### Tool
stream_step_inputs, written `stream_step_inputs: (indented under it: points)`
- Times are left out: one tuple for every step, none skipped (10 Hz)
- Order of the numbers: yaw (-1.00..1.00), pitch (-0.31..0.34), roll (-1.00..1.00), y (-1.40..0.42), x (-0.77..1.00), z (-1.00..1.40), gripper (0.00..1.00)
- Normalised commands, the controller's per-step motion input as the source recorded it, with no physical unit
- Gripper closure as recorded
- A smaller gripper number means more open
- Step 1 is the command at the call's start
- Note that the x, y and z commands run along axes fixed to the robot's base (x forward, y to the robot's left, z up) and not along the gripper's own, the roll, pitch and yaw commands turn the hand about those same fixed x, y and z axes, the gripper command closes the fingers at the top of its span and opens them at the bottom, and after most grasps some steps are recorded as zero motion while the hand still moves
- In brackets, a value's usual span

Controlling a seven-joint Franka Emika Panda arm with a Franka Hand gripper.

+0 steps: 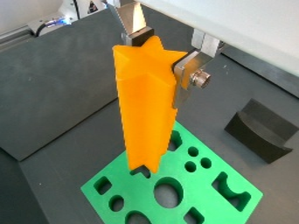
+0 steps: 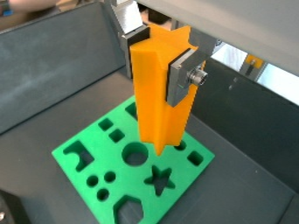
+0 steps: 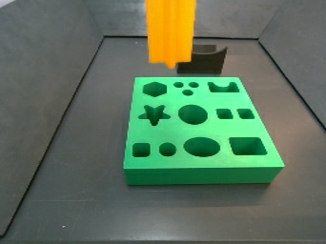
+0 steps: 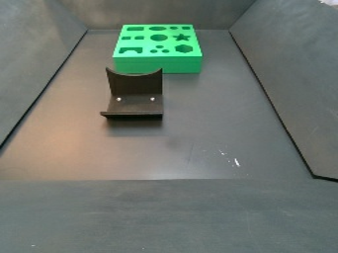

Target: Insert the star object.

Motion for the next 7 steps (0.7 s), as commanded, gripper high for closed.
stream_step_inputs:
  points:
    - [0.18, -0.064, 0.15, 0.40, -0.13, -1.00, 1.00]
    - [0.11, -0.060, 0.24, 0.10, -0.18, -0.90, 1.00]
    - [0.00, -0.037, 0.20, -0.01, -0.09, -0.76, 1.00]
    - [0.00, -0.004, 0.21, -0.15, -0.06, -0.66, 1.00]
    - [0.02, -0.006, 0.14, -0.19, -0.06, -0.80, 1.00]
    - [0.09, 0.000, 0.27, -0.24, -0.01, -0.59, 1.00]
    - [0.05, 0.049, 0.25, -0.21, 0.00, -0.38, 1.00]
